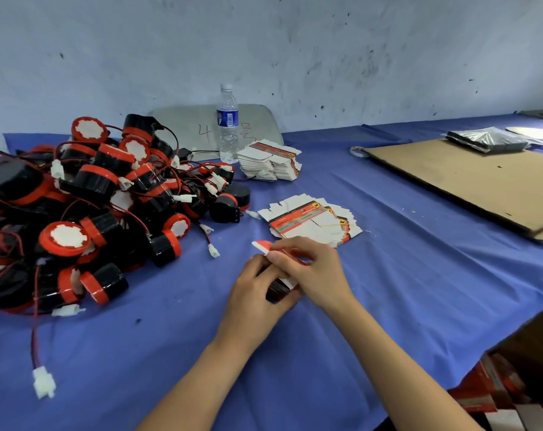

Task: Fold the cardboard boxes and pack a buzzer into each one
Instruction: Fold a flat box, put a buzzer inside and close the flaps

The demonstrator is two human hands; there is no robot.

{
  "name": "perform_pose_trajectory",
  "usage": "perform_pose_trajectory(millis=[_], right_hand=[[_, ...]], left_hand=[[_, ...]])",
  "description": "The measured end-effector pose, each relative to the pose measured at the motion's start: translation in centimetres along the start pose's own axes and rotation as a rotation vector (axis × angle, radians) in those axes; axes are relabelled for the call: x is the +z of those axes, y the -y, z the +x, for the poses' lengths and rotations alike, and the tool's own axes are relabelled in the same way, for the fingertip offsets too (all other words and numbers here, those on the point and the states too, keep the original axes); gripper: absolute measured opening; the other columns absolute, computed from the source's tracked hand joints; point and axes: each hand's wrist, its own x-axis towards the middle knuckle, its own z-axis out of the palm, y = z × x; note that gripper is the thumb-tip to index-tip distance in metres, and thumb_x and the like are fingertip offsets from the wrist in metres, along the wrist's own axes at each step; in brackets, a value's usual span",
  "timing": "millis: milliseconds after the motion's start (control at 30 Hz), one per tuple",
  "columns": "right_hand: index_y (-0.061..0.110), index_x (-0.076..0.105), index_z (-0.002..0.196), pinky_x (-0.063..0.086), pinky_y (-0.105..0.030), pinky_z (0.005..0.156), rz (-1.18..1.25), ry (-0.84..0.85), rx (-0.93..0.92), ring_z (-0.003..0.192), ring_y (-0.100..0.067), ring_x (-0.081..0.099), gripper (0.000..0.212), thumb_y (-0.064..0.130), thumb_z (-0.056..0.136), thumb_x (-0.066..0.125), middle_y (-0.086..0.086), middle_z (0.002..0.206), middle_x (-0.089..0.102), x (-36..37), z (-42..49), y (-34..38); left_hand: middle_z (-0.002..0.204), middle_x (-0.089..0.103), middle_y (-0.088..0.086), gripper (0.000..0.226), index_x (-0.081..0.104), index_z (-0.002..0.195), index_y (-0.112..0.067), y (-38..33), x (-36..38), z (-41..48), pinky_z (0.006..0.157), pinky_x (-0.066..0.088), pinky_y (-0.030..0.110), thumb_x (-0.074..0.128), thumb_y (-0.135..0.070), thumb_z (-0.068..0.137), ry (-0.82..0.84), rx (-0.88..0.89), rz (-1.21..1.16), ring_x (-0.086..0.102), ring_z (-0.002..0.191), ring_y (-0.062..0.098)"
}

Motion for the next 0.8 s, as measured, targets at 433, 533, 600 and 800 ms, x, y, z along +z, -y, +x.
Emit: perform_pose_trajectory(millis=[433, 533, 600, 800], right_hand=[[0.02, 0.076, 0.106, 0.045, -0.006, 0.071, -0.233, -0.077, -0.06, 0.077, 0.007, 0.063, 0.021, 0.019, 0.085, 0.073, 0.016, 0.076, 0.07, -0.3, -0.2, -1.1], [0.022, 0.075, 0.108, 0.05, -0.012, 0.076, -0.165, -0.099, -0.013, 0.082, 0.004, 0.065, 0.024, 0.019, 0.085, 0.073, 0.008, 0.091, 0.076, 0.0, -0.5, -1.8], [0.024, 0.074, 0.11, 0.052, -0.02, 0.086, -0.156, -0.075, 0.005, 0.094, 0.005, 0.065, 0.027, 0.021, 0.084, 0.074, 0.012, 0.106, 0.073, 0.5, -1.1, -2.1], [0.027, 0.075, 0.108, 0.047, -0.039, 0.1, -0.302, -0.029, -0.015, 0.12, -0.008, 0.057, 0.025, 0.029, 0.082, 0.074, 0.009, 0.116, 0.07, 0.8, -1.5, -1.9]], left_hand=[[0.084, 0.057, -0.008, 0.026, 0.069, 0.073, -0.009, 0.1, 0.1, 0.1, 0.07, 0.037, 0.004, 0.09, -0.017, 0.061, -0.119, -0.059, -0.107, 0.055, 0.08, -0.006], [0.085, 0.049, -0.005, 0.038, 0.056, 0.071, -0.015, 0.0, 0.2, 0.0, 0.069, 0.036, 0.004, 0.091, -0.014, 0.058, -0.162, -0.067, -0.092, 0.052, 0.081, -0.008], [0.09, 0.046, -0.002, 0.049, 0.05, 0.082, -0.02, 0.1, 0.4, -0.2, 0.07, 0.038, 0.008, 0.09, -0.008, 0.057, -0.197, -0.084, -0.103, 0.05, 0.084, -0.002], [0.12, 0.034, -0.005, 0.098, 0.036, 0.139, -0.027, 0.7, 0.4, -0.3, 0.097, 0.043, 0.031, 0.089, -0.013, 0.059, -0.111, -0.25, -0.111, 0.043, 0.117, 0.02]])
